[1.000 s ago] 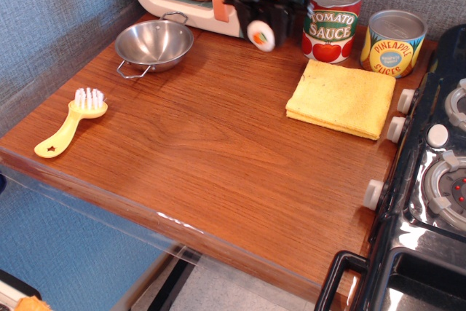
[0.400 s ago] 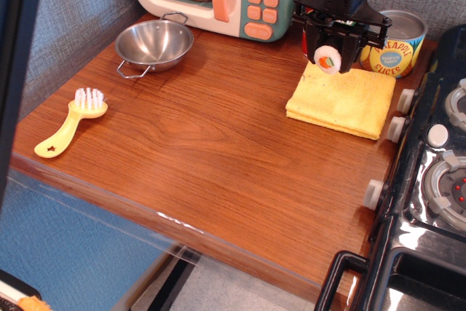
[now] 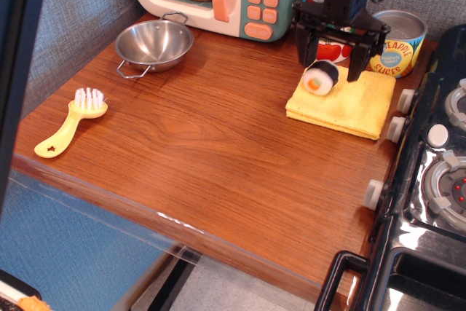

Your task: Put the sushi onto the towel

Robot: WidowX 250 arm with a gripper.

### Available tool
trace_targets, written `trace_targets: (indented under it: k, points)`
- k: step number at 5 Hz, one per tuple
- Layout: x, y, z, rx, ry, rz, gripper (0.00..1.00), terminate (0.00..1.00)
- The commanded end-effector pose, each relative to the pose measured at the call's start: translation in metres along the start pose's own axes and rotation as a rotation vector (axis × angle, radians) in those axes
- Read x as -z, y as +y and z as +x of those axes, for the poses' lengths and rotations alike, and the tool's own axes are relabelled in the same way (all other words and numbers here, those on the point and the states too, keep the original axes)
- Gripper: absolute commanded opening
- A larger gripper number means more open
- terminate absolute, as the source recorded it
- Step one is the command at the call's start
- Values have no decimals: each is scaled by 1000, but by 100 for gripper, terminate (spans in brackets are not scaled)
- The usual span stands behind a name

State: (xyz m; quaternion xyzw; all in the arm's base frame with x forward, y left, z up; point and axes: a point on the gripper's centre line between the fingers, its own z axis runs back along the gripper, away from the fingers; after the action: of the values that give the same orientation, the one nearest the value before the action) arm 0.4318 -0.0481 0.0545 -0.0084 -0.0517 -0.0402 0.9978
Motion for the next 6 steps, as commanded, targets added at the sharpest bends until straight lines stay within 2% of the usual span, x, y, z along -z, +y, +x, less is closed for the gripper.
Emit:
trace_targets:
  k: [1, 2, 3, 4, 6]
  points:
    - [-76, 41, -50, -39, -144, -4, 100, 0]
    - [-74, 70, -87, -64, -128, 13, 100, 0]
    - [-60, 94, -111, -92, -93, 27, 100, 0]
    - [-46, 107, -121, -86, -51, 51, 100, 0]
    - [-39, 110, -126, -41, -42, 71, 100, 0]
